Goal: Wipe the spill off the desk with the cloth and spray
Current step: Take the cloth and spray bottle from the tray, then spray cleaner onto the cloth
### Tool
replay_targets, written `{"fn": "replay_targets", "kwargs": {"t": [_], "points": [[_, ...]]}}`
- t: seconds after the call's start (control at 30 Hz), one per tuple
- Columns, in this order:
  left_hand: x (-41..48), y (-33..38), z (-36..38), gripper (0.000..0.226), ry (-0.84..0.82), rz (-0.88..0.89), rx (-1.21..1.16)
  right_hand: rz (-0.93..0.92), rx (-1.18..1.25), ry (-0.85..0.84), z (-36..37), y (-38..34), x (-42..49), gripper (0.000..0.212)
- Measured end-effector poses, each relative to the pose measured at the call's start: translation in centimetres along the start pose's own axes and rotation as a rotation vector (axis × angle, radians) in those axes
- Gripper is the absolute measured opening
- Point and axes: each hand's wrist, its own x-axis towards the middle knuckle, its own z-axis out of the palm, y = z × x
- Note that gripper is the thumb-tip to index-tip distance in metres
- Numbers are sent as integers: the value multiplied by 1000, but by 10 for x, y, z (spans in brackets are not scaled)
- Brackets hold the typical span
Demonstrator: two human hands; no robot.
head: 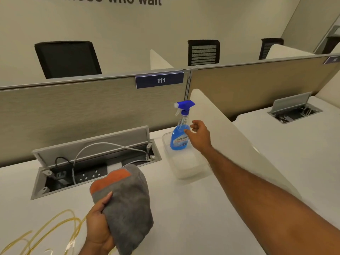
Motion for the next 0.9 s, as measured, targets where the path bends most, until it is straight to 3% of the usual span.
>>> {"fn": "replay_targets", "kwargs": {"t": [0.2,0.43,0.73,0.9], "points": [[12,4,11,26,22,24,2,-10,34,-59,30,-3,44,66],[13,9,11,21,66,33,7,-75,26,8,39,-2,62,41],[-5,21,6,40,33,7,-10,-271,0,116,-1,-46,37,45],[-22,34,6,44,0,36,-21,-432,82,91,-40,-89,-7,40]]}}
